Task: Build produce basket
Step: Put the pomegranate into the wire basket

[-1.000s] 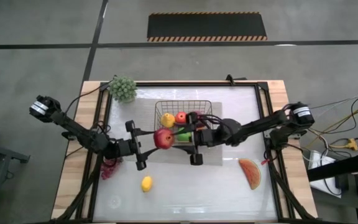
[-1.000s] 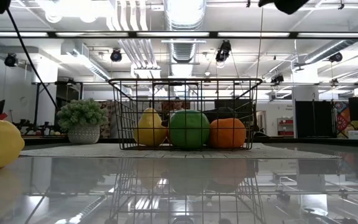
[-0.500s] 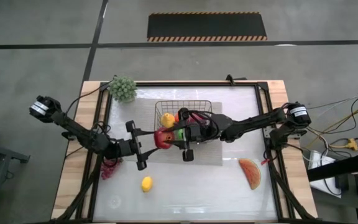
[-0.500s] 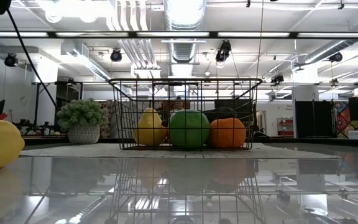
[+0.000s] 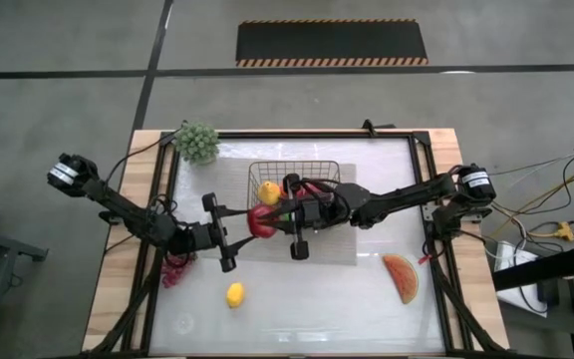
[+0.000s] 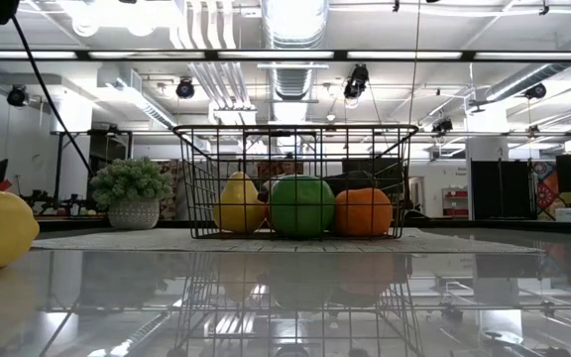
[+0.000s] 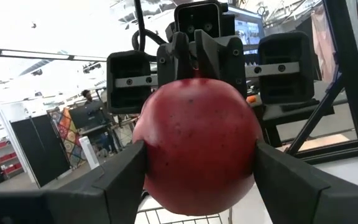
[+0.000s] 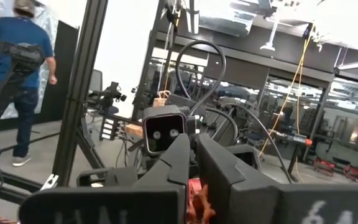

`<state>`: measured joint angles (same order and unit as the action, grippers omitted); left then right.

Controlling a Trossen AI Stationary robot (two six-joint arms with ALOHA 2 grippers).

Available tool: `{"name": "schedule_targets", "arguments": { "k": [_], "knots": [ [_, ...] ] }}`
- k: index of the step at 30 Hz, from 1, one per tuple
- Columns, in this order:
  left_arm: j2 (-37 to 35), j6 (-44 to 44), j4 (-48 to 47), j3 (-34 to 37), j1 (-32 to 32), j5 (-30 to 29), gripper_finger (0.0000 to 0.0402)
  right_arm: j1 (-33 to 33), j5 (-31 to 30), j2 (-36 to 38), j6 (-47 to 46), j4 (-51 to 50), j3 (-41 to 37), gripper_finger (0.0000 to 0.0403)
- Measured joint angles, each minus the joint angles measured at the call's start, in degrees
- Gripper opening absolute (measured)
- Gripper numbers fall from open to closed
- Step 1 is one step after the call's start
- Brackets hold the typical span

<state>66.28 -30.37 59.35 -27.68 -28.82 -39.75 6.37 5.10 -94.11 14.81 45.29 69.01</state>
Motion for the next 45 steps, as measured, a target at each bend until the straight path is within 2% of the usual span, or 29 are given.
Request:
{"name": "schedule_targets", "arguments": {
  "k": [19,22,29,33,36,39,45],
  "knots": [
    [0.38,-0.04,0.0,0.0,0.22,-1.29,0.0249,-0.22,-0.15,-0.09,-0.22,-1.39,-0.09,0.0011],
    [0.96,-0.05,-0.04,0.0,0.33,-1.35,0.0267,-0.22,-0.15,-0.09,-0.22,-1.61,-0.15,0.0011],
    [1.42,-0.22,1.07,-0.2,0.75,-1.43,0.0337,-0.6,-0.77,-0.68,-0.97,-3.73,-0.39,0.001],
    [1.45,-1.53,0.41,-0.16,0.77,-2.85,0.0356,-1.45,-1.29,-0.53,-1.8,-4.89,-0.45,0.001],
    [1.42,-4.08,0.43,-0.15,0.75,-6.02,0.0359,-2.29,-4.02,-0.24,-2.96,-5.72,-0.62,0.001],
    [1.38,-6.43,0.33,-0.13,0.76,-8.43,0.0359,-3.39,-9.39,-0.41,-4.86,-8.64,-1.95,0.001],
    [1.05,-11.87,0.22,-0.09,0.75,-8.83,0.036,-5.83,-13.66,-0.32,-14.09,-8.1,-5.85,0.001]
  ]
}}
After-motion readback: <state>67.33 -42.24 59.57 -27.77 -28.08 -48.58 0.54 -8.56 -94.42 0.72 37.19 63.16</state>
